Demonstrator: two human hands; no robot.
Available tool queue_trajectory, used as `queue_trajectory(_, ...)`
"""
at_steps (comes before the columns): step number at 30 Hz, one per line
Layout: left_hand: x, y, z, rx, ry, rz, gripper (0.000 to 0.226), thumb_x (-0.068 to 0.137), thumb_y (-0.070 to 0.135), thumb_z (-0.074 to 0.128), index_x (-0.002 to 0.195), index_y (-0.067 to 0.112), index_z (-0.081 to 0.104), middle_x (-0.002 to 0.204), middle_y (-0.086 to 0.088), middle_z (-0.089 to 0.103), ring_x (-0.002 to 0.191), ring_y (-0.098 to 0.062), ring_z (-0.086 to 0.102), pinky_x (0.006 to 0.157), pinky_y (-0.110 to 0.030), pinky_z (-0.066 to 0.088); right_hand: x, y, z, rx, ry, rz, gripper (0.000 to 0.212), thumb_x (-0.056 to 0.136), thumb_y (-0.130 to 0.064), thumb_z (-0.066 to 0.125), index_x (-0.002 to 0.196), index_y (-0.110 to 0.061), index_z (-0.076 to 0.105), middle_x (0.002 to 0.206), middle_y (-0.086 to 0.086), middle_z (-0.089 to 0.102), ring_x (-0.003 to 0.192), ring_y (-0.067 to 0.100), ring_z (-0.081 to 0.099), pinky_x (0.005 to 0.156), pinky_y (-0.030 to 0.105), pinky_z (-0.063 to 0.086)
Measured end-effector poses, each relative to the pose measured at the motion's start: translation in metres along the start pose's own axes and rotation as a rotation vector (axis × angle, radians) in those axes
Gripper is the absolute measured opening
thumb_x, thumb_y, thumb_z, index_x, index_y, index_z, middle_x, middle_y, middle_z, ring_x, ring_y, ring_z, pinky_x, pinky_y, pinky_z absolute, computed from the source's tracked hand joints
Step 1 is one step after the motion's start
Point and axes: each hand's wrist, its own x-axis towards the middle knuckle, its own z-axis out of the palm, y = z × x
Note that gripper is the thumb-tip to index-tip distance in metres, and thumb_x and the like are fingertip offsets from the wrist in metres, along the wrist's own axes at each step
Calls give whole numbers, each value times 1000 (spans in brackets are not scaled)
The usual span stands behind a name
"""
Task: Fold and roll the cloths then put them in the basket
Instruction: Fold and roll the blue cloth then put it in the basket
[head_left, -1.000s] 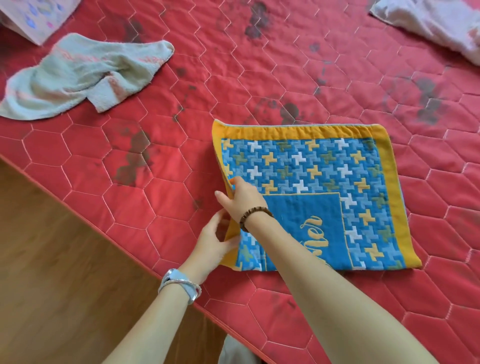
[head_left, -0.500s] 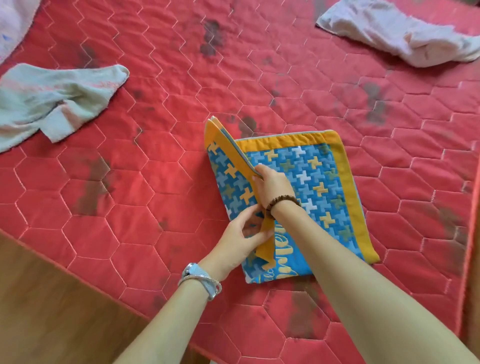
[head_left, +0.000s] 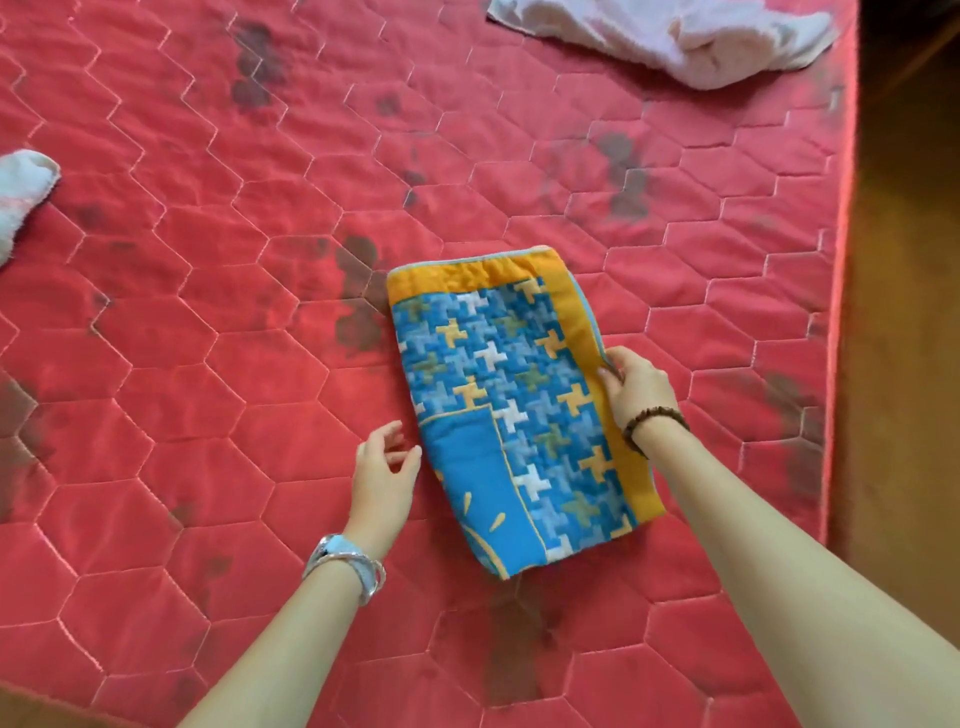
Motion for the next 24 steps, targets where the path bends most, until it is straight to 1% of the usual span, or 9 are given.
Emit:
queue_trajectory(2,2,-2,8,-43,-29,-27,39,93,12,64,130,10,53,117,-7,59,89,-11,59,85,-25,46,3,8,4,5,-23,32,29,97,-26,55,124,-20,61,118,17,67,113,36,60,94,42,49)
queue_trajectory(5,5,2,20,-148,-91,-92,37,92,17,68,125,16,52,113,-12,66,88,-24,68,85,-43,55,6,10,10,27,-37,35,30,97,-30,55,123,-15,58,118,14,67,112,36,60,91,42,48)
queue_trajectory(8,8,4,28,-160,-113,-132,37,88,16,72,116,21,48,107,-9,69,92,-26,70,86,-48,56,14,8,13,69,-36,19,28,97,-30,55,120,-14,57,116,14,67,109,36,60,87,42,47)
queue_trajectory(10,11,1,29,-127,-106,-131,39,86,13,74,114,20,47,103,-7,70,93,-25,70,88,-50,55,21,3,14,108,-39,10,27,98,-27,55,122,-14,57,118,12,66,111,34,59,88,40,46)
queue_trajectory(13,11,1,28,-96,-100,-118,40,87,9,72,115,19,46,98,-2,71,91,-22,71,87,-49,56,27,-3,14,122,-71,27,31,99,-24,53,128,-13,54,127,11,62,119,32,55,93,37,43)
queue_trajectory(16,8,3,27,-104,-99,-101,40,88,8,71,118,17,46,97,1,70,91,-19,70,87,-47,56,27,-3,15,118,-88,42,35,99,-26,53,131,-13,52,133,11,59,124,32,53,97,39,43)
queue_trajectory(20,2,-1,25,-121,-118,-134,45,85,14,76,115,23,44,100,1,71,92,-20,71,87,-50,57,21,5,15,119,-106,53,33,98,-31,56,125,-11,54,122,9,62,112,29,58,84,34,42)
queue_trajectory(22,-5,-4,25,-118,-183,-175,53,77,24,83,109,33,42,104,0,72,95,-20,71,85,-50,57,14,14,15,114,-115,52,33,97,-33,58,120,-11,54,115,7,63,102,25,58,80,33,43)
queue_trajectory(24,-17,-6,25,-109,-258,-208,65,66,35,88,108,37,39,112,0,69,100,-18,70,87,-49,57,3,25,14,115,-117,57,31,96,-34,59,117,-12,55,110,5,63,94,20,56,80,35,46)
